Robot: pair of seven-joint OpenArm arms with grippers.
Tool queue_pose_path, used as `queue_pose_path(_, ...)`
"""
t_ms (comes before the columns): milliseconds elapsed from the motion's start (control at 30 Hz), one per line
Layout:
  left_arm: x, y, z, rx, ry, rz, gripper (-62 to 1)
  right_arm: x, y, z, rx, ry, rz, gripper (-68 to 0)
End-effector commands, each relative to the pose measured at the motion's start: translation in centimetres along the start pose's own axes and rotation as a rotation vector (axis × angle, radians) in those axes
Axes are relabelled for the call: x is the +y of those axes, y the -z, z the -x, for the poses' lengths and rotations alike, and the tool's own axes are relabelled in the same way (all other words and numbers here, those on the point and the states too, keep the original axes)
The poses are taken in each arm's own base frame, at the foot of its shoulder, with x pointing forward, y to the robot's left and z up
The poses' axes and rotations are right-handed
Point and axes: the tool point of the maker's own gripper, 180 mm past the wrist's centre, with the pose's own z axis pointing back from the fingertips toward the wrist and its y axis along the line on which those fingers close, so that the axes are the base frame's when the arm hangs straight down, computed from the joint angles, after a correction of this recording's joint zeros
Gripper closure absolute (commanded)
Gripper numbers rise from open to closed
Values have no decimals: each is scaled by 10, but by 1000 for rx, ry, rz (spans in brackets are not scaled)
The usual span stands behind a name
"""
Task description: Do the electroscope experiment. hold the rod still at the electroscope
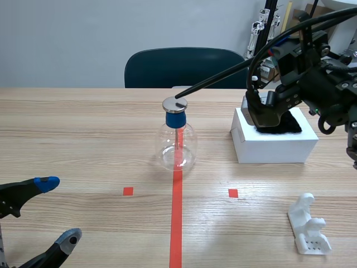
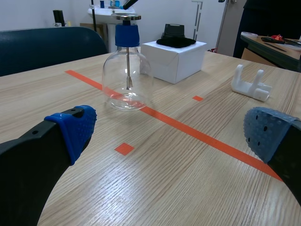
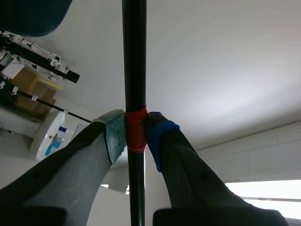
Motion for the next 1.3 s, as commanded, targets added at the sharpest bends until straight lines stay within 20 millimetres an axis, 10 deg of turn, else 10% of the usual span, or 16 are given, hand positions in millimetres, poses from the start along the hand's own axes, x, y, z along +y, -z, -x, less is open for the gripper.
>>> queue_pose_path(0, 5, 1, -8, -23, 15, -1, -623, -15, 3, 8, 23, -10, 47, -42)
queue_pose_path(767, 5, 1, -8, -22, 15, -1, -623, -42, -2, 25, 53, 40, 109, -42)
queue_pose_path(1267, 5, 1, -8, -22, 15, -1, -623, -80, -71, 27, 83, 257, 146, -42)
